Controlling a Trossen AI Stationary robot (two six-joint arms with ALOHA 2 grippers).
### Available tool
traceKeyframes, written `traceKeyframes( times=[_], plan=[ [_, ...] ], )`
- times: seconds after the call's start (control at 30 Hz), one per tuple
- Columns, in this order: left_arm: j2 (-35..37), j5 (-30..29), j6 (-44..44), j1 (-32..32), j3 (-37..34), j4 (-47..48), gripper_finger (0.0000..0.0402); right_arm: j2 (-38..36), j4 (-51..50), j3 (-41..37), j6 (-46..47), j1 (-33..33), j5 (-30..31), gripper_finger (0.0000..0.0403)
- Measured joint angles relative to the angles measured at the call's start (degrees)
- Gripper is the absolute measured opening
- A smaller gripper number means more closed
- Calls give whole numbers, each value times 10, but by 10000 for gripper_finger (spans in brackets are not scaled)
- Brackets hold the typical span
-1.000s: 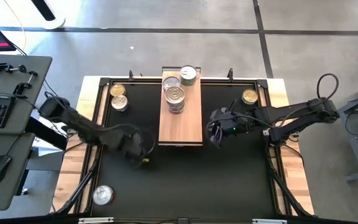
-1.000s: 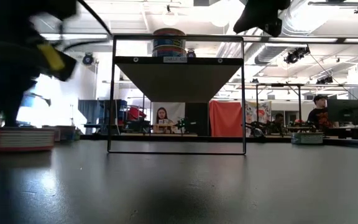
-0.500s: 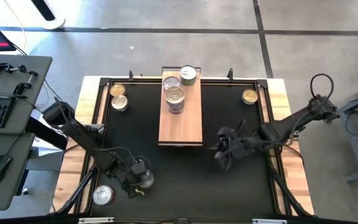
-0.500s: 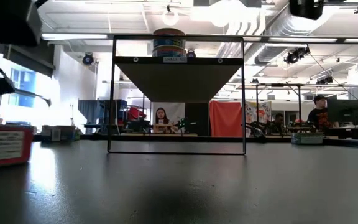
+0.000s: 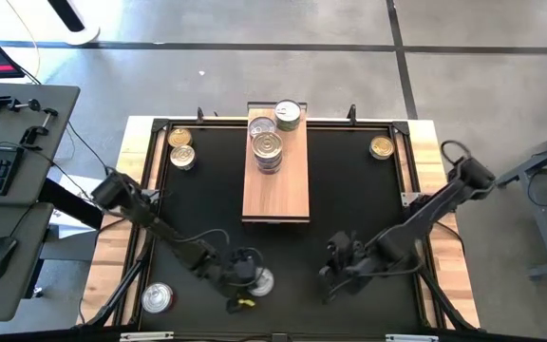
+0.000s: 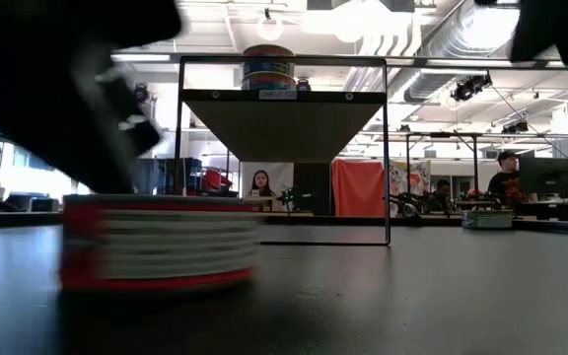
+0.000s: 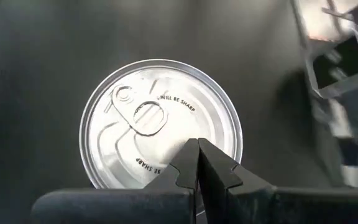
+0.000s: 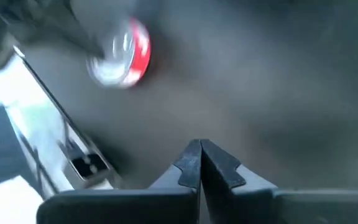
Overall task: Stack canned seafood by type on shelf
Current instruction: Stack the red tuna can on top of the red tuna can on the shelf
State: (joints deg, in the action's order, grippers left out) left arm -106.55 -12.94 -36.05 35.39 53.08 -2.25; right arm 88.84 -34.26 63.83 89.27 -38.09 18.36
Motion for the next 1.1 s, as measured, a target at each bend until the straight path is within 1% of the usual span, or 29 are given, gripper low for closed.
traceKeyframes(
  times=[0.07,0.13,0.3,0.43,0.5,0.63,0.73,0.8,0.87,0.93,1.0,1.1],
  plan=[
    [-17,-14,23,-18,25,0,0,30,21,0,3,2,-50,0],
    [-33,-15,42,-37,49,-8,0,60,51,0,-16,6,-92,0],
    [-80,1,82,-68,122,0,0,118,103,0,-73,18,-127,0],
    [-105,6,93,-74,171,11,0,136,100,0,-152,29,-120,0],
    [-106,-3,122,-72,190,36,0,136,99,0,-206,32,-107,0],
    [-92,-42,176,-64,233,104,0,131,87,0,-300,36,-99,0],
    [-81,-56,194,-57,248,173,0,131,70,0,-329,36,-105,0],
    [-76,-76,181,-51,247,241,0,131,63,0,-338,36,-107,0],
    [-73,-107,133,-44,246,299,0,132,56,0,-342,36,-108,0],
    [-71,-129,98,-38,243,329,0,133,53,0,-343,36,-106,0],
    [-71,-129,94,-33,229,299,0,135,56,0,-353,37,-99,0],
    [-71,-128,96,-30,193,193,0,141,71,0,-367,43,-95,0]
  ],
)
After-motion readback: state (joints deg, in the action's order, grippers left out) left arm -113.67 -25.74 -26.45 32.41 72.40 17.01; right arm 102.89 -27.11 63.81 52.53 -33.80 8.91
